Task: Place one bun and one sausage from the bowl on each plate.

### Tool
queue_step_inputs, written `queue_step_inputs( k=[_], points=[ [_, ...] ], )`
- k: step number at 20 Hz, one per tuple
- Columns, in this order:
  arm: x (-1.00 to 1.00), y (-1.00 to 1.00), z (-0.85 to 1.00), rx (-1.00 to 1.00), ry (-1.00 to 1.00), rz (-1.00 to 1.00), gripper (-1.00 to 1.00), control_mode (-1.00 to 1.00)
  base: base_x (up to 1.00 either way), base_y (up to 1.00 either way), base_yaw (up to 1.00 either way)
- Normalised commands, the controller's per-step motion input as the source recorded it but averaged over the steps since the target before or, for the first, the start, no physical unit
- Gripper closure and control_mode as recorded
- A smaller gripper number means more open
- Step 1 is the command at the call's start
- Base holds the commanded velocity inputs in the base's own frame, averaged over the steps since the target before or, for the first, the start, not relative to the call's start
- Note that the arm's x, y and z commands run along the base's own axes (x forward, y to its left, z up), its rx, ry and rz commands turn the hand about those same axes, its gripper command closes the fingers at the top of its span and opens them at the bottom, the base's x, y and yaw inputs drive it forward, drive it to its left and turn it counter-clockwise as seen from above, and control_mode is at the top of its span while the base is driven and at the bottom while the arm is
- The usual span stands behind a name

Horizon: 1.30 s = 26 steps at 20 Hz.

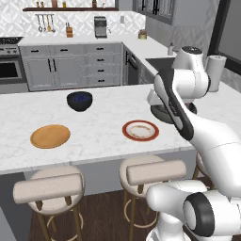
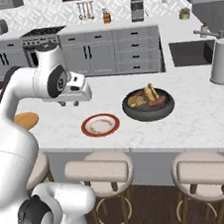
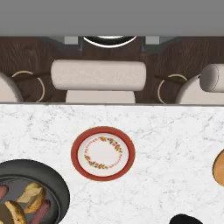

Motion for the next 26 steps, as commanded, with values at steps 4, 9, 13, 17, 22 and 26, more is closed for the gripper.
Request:
queue_step_inputs(
  k=[4, 9, 13, 17, 22, 26],
  points=[
    [-0.03, -0.17, 0.00, -0.01, -0.02, 0.00, -1.00, -1.00, 0.00, 0.00, 0.00],
    [-0.09, -0.95, 0.00, 0.00, -0.24, -0.01, -1.00, -1.00, 0.00, 0.00, 0.00],
    [0.00, -1.00, 0.04, 0.01, -0.19, -0.07, -1.00, -1.00, 0.00, 0.00, 0.00],
    [0.00, -1.00, 0.00, 0.03, -0.10, -0.01, -1.00, -1.00, 0.00, 0.00, 0.00],
    [0.26, -1.00, 0.00, 0.11, -0.01, -0.01, -1.00, -1.00, 0.00, 0.00, 0.00],
    [0.59, -0.78, 0.00, 0.13, 0.11, 0.00, -1.00, -1.00, 0.00, 0.00, 0.00]
  ],
)
